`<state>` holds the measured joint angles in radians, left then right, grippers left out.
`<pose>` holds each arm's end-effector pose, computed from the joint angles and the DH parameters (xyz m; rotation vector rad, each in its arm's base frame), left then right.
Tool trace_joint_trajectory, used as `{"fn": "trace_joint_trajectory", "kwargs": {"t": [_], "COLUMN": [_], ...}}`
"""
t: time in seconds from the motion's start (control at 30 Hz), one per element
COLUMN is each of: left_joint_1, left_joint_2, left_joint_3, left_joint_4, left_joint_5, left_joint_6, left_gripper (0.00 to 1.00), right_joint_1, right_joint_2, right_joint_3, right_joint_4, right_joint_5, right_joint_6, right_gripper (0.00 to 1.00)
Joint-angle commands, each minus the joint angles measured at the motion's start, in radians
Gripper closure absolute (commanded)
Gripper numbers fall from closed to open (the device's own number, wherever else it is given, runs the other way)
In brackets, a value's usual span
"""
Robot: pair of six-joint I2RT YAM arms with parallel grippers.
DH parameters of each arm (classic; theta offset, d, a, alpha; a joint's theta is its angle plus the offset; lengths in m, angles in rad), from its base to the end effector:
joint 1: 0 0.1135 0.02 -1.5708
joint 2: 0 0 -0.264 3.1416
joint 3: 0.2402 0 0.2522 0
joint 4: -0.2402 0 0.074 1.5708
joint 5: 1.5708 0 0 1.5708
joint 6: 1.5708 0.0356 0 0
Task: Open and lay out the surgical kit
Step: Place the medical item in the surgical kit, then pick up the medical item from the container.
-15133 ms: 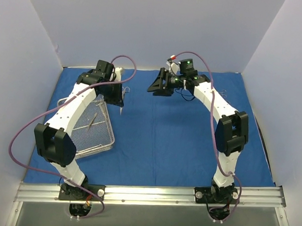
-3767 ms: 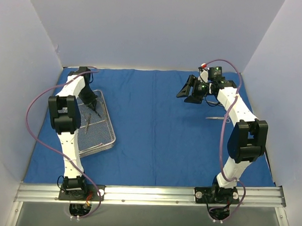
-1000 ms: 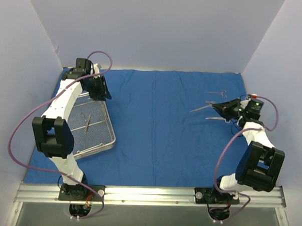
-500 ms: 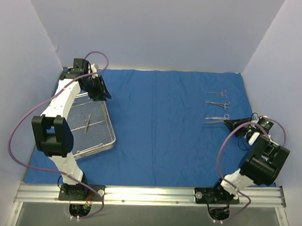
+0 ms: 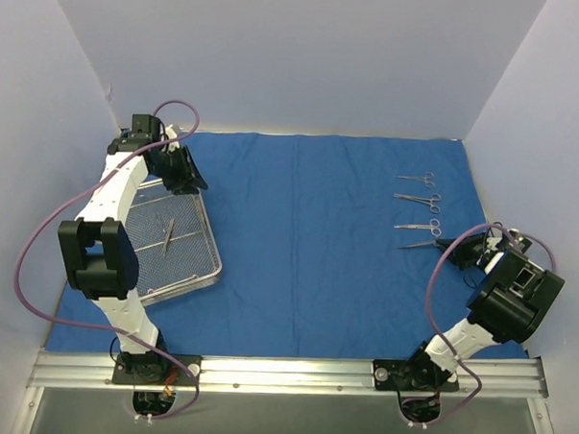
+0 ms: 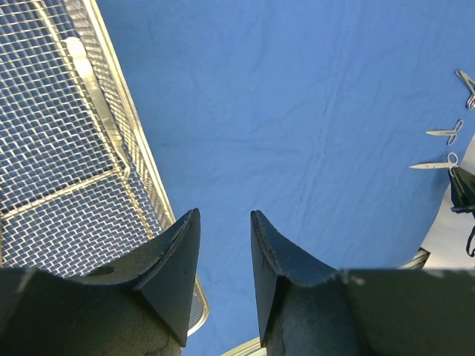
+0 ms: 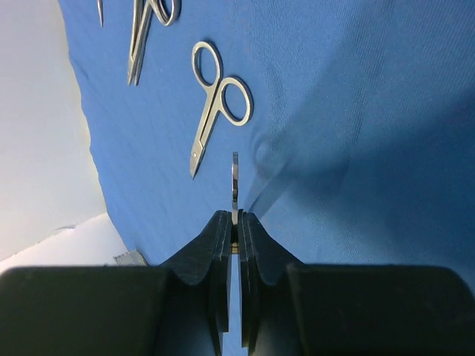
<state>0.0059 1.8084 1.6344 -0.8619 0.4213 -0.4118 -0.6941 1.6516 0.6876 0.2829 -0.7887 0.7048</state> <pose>0.3881 -0.0123 0.2952 -0.3929 2.5938 -0.6931 0.2523 -0.1771 0.1472 1.0395 1.8865 0.8846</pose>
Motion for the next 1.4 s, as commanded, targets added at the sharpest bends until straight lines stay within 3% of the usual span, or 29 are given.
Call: {"fn": "trace_joint_trajectory", "kwargs": {"t": [0.0,0.43,0.53,0.67,0.77,0.87,1.13,1.3,1.37], "left_joint_1": [0.02,0.02,0.02,0.022,0.025,0.026,0.075,0.111,0.115], "left_joint_2": [0.02,0.035,0.031,0.028,0.022,0.012,0.029,0.071,0.089], "left_joint_3": [0.038,0.058,0.058,0.058,0.061,0.068,0.074,0.044,0.022], "left_joint_4": [0.035,0.023,0.018,0.003,-0.022,-0.055,-0.21,-0.267,-0.278], "left_joint_5": [0.025,0.016,0.004,-0.021,-0.061,-0.136,-0.479,-0.53,-0.536], "left_joint_6": [-0.01,-0.01,-0.009,-0.012,-0.013,-0.016,-0.035,-0.018,0.001], "left_gripper": [0.58,0.59,0.58,0.58,0.57,0.57,0.57,0.61,0.62], "right_joint_1": [-0.002,-0.012,-0.013,-0.013,-0.012,-0.007,0.174,0.324,0.445], "right_joint_2": [0.008,0.014,0.008,0.005,-0.001,-0.036,-0.102,-0.081,-0.021], "right_joint_3": [-0.014,-0.007,0.006,0.035,0.064,0.098,0.482,0.685,0.783], "right_joint_4": [0.038,-0.065,-0.1,-0.148,-0.186,-0.252,-0.864,-1.016,-1.042], "right_joint_5": [-0.007,0.089,0.109,0.164,0.19,0.213,0.728,0.786,0.804], "right_joint_6": [-0.002,-0.067,-0.091,-0.117,-0.139,-0.162,-0.151,-0.18,-0.194], "right_gripper": [1.0,0.99,0.91,0.64,0.52,0.47,0.44,0.44,0.44]}}
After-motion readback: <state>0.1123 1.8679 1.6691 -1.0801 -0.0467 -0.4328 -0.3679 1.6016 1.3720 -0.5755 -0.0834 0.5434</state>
